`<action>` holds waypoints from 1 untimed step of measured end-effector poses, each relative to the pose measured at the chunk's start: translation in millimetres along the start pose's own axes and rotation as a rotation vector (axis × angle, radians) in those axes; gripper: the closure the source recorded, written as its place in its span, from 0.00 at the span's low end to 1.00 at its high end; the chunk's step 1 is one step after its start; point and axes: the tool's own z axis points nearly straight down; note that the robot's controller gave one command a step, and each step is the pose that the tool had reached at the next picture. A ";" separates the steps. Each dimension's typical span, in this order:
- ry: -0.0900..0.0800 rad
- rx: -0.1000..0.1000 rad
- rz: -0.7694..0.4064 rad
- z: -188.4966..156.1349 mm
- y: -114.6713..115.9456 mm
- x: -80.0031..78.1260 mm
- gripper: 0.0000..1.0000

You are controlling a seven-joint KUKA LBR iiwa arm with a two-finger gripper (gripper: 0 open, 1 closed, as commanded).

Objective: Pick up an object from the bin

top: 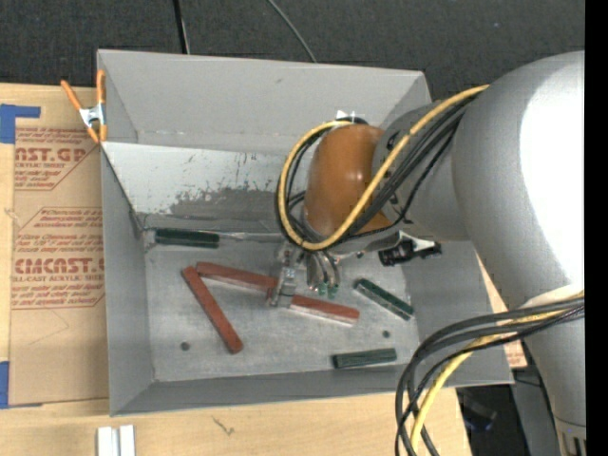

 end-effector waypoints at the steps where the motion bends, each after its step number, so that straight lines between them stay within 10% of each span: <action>1: 0.012 -0.002 0.108 2.3 41.9 -5.2 0.00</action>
Offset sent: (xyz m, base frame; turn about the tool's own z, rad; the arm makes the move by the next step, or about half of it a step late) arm 0.0000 0.0000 0.0000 0.0000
